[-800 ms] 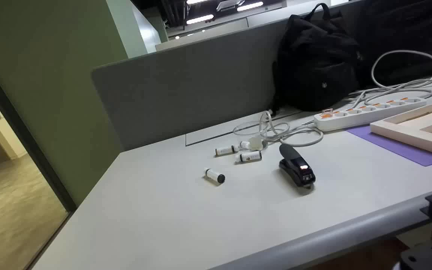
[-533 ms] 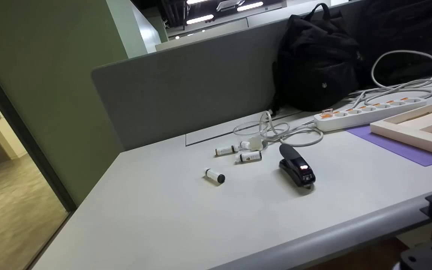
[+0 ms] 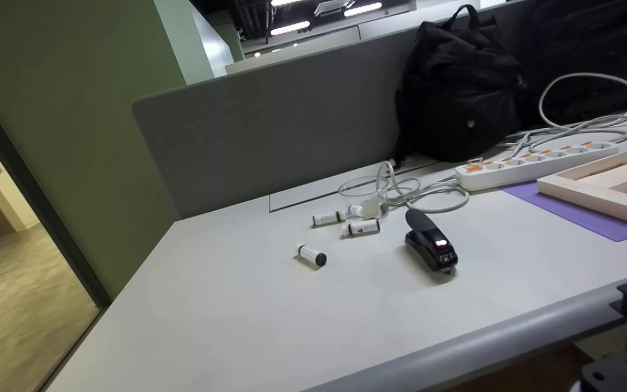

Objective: Turn on the main adapter switch

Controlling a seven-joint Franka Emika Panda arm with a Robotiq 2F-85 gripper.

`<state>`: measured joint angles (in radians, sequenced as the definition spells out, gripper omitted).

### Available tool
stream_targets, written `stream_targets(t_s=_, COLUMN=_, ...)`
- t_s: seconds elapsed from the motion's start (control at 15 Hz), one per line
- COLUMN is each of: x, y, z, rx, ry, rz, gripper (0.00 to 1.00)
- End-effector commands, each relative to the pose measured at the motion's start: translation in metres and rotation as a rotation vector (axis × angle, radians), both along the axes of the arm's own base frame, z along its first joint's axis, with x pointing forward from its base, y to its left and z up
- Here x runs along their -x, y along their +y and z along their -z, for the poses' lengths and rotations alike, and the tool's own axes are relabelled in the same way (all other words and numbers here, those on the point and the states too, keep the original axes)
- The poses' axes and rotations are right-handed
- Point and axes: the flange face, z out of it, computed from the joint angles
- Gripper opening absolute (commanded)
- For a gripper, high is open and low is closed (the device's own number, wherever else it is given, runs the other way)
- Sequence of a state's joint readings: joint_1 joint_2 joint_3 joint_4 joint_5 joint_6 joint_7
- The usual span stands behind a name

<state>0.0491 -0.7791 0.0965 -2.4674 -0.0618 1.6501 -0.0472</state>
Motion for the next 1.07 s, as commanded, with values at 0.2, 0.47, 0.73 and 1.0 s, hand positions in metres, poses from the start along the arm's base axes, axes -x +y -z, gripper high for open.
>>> stream_targets(t_s=0.2, x=-0.108, y=0.013, z=0.109, rx=-0.117, ry=-0.018, rz=-0.117, gripper=1.0)
stream_targets(t_s=0.47, x=-0.171, y=0.013, z=0.176, rx=-0.082, ry=-0.001, rz=-0.101, gripper=1.0)
stream_targets(t_s=0.73, x=-0.25, y=0.005, z=0.203, rx=-0.057, ry=-0.062, rz=-0.019, gripper=1.0)
stream_targets(t_s=1.0, x=-0.259, y=-0.002, z=0.209, rx=-0.058, ry=-0.048, rz=0.006, gripper=1.0)
